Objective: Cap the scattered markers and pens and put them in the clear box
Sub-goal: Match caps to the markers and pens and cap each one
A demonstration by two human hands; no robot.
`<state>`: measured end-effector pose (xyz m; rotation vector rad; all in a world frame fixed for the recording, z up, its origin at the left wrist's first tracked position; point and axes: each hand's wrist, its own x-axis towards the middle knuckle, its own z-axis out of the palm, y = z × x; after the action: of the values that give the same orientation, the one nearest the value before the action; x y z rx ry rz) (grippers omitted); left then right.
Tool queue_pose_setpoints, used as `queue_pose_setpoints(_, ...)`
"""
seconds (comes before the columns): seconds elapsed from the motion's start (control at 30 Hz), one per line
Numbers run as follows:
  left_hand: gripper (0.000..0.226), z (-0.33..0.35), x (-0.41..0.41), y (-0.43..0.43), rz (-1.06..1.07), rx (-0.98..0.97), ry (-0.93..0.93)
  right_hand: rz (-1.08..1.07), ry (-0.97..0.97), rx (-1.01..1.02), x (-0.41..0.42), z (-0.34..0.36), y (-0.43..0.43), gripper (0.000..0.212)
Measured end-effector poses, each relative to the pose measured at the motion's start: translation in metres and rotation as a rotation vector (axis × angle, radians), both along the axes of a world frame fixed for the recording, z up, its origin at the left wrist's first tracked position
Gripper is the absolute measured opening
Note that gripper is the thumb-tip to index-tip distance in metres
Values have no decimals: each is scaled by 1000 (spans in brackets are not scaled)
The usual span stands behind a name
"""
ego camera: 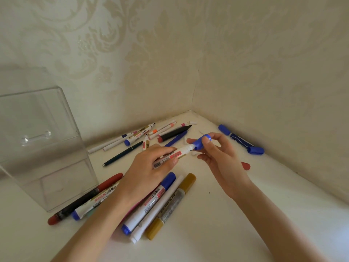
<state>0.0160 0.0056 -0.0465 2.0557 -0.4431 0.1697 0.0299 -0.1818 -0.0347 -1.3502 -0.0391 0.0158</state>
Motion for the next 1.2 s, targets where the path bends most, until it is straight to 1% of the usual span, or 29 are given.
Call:
queue_pose_setpoints(0.07,28,1,-2,-2,2,15,-5,-29,-56,-102,-2,-1,3,16)
queue_pose_setpoints(0.13,25,4,-5,-5,-22,17,-5,-52,-114,-140,-3,-1,4,21)
queue_pose_setpoints(0.2,21,7,-8,-10,-50,-14,4,-91,-152,-108,-4,0,4,21)
queue_pose_setpoints(0.3,20,9,-11,-13,-54,-40,5,-139,-140,12,-5,2,4,19)
queue_pose_setpoints(0.37,23,10,-11,-13,-52,-39,2,-122,-133,41,-6,3,4,15)
queue_pose_setpoints(0.47,30,9,-11,-11,-59,-36,-5,-82,-161,-55,-8,1,7,9)
queue_pose_setpoints(0.57,32,7,-12,-9,-60,-46,-10,-92,-167,-132,-8,-1,9,10)
queue_pose_setpoints(0.73,42,4,-17,-14,-23,-29,-78,-129,-148,-135,-9,-4,10,9)
queue_pose_setpoints(0.9,27,7,-15,-17,6,-130,19,-129,-160,-82,-10,-4,19,10)
queue_pose_setpoints(1.0,26,5,-16,-18,10,-218,84,-103,-176,-71,-10,-2,20,6)
queue_pose_setpoints(1.1,24,3,-20,-26,21,-171,169,-107,-58,-173,-11,-4,14,4)
queue_pose_setpoints(1.2,34,10,-27,-32,-42,-61,222,-112,19,-261,-16,1,-1,8)
